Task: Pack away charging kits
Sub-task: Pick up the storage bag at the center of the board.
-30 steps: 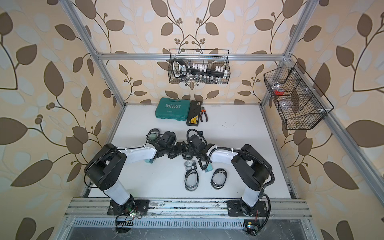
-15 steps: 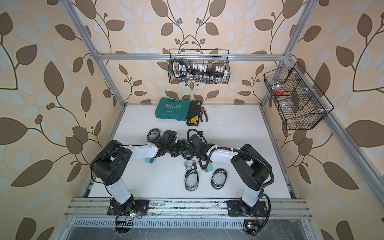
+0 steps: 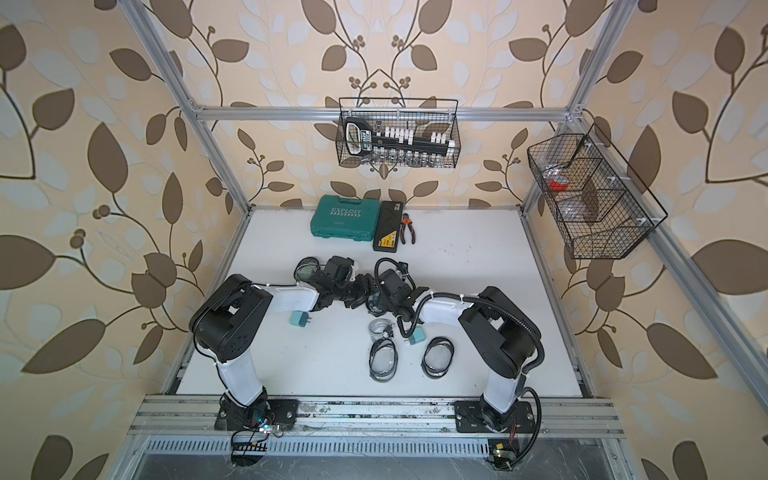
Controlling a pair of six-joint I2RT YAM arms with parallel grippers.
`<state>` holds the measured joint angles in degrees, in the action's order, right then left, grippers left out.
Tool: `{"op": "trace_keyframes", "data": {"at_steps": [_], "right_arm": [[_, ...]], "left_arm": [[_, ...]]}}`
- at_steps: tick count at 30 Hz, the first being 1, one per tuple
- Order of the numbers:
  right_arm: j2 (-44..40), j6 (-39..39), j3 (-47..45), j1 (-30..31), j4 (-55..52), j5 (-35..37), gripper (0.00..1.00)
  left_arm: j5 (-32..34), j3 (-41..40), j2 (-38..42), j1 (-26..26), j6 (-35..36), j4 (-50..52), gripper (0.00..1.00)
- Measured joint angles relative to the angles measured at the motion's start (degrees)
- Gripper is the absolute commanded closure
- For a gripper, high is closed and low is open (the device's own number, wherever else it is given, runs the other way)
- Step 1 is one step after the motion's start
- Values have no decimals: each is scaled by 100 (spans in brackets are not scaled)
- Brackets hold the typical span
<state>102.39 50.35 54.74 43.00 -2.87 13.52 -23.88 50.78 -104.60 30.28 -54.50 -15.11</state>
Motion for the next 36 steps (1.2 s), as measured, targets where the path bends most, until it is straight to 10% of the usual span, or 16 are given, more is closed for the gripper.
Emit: {"op": "trace_keyframes", "data": {"at_steps": [36], "right_arm": [[55,-299,-638,-557,1416,-756,100]], "left_arm": [[-450,562,-603,2,356,-166,34]]}}
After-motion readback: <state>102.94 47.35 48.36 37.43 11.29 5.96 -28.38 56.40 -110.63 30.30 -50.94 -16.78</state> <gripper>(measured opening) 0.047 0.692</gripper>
